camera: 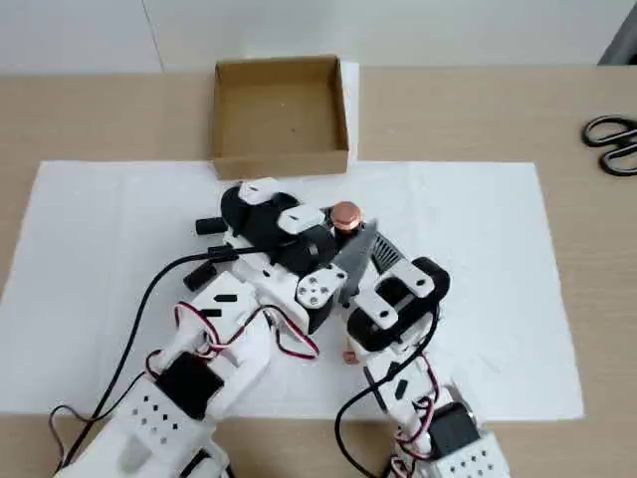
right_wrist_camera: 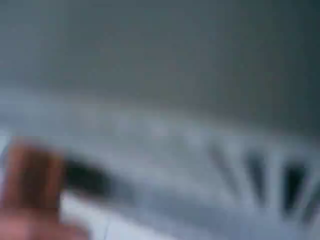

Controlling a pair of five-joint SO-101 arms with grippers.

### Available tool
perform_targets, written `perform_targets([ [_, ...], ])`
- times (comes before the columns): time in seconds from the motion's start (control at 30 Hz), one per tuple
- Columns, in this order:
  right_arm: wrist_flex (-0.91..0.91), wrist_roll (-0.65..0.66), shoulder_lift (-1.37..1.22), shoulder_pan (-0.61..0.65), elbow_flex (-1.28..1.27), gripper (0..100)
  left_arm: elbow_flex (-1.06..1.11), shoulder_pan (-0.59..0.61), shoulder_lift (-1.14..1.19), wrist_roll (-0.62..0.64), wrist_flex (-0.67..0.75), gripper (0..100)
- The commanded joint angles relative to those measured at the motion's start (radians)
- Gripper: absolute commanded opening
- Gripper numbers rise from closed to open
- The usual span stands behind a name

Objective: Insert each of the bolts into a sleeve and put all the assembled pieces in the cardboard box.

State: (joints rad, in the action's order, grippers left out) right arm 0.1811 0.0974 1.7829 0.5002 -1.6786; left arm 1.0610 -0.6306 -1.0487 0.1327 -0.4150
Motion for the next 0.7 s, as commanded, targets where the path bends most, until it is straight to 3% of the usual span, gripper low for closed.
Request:
perform_targets([
  [0.0, -0.008, 0.005, 0.012, -0.008, -0.006, 0.5, -0.038, -0.005, -0.015, -0.006, -0.049, 25],
  [0.2, -0.007, 0.005, 0.012, -0.008, -0.006, 0.5, -0.116, 0.066, -0.014, -0.012, -0.046, 25],
  [0.4, -0.004, 0.005, 0.012, -0.008, -0.006, 0.5, -0.151, 0.193, -0.015, -0.176, -0.046, 25],
  [0.57, -0.005, 0.005, 0.012, -0.008, -0.006, 0.5, -0.163, 0.203, -0.094, -0.192, -0.052, 25],
  [0.67, -0.005, 0.005, 0.012, -0.01, -0.006, 0.5, -0.199, 0.279, -0.172, -0.192, -0.052, 24],
])
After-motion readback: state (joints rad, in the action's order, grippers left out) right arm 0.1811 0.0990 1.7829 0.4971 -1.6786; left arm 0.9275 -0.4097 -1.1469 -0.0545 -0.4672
